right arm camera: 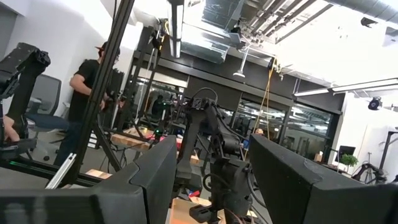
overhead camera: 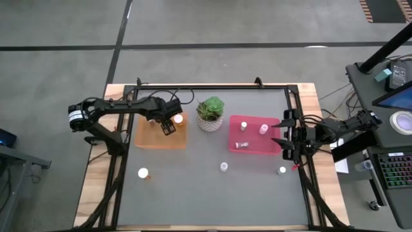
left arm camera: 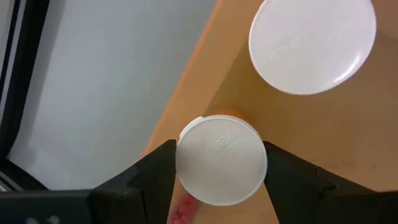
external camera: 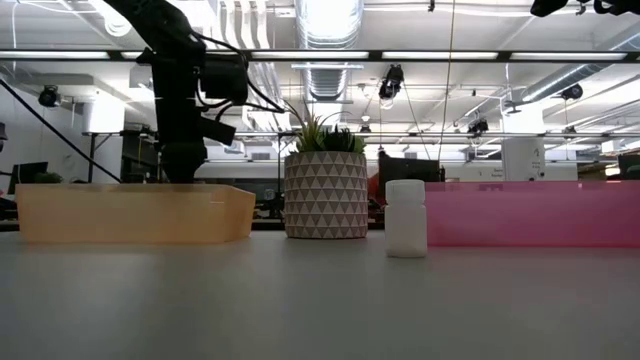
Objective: Pick and place medicine bottles into bin by pill shape (circle, oval)
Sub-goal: Put the bottom large orange pill bottle in the orange bin, then put the small blue pill bottle in the pink bin
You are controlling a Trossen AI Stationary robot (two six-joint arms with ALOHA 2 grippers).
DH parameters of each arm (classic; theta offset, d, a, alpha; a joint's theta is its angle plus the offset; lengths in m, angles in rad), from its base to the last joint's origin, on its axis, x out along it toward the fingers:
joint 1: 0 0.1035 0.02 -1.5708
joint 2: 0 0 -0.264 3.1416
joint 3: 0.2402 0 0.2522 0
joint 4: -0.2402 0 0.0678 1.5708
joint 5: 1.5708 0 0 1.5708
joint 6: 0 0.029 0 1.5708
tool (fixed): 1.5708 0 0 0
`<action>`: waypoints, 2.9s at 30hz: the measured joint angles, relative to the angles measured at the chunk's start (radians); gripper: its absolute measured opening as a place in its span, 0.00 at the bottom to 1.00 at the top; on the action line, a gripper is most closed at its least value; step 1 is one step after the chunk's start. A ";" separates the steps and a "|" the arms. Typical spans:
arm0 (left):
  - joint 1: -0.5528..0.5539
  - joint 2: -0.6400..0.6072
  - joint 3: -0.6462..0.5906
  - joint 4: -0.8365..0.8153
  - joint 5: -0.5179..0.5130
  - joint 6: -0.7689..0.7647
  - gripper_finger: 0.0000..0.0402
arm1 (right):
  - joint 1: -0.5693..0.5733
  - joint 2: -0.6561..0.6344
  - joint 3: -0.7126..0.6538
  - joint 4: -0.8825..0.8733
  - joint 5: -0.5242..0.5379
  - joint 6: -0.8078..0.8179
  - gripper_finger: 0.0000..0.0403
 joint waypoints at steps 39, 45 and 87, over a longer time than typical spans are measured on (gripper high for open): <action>-0.279 -0.185 0.179 -0.055 -0.007 -0.116 0.64 | 0.000 0.002 0.000 -0.010 0.042 0.065 0.48; -0.455 -0.223 0.168 0.144 -0.008 -0.109 0.64 | 0.000 0.021 0.000 -0.032 0.043 0.174 0.48; -0.847 -0.228 0.084 0.415 -0.160 0.002 0.64 | 0.048 0.638 0.611 -0.817 -0.037 0.936 0.48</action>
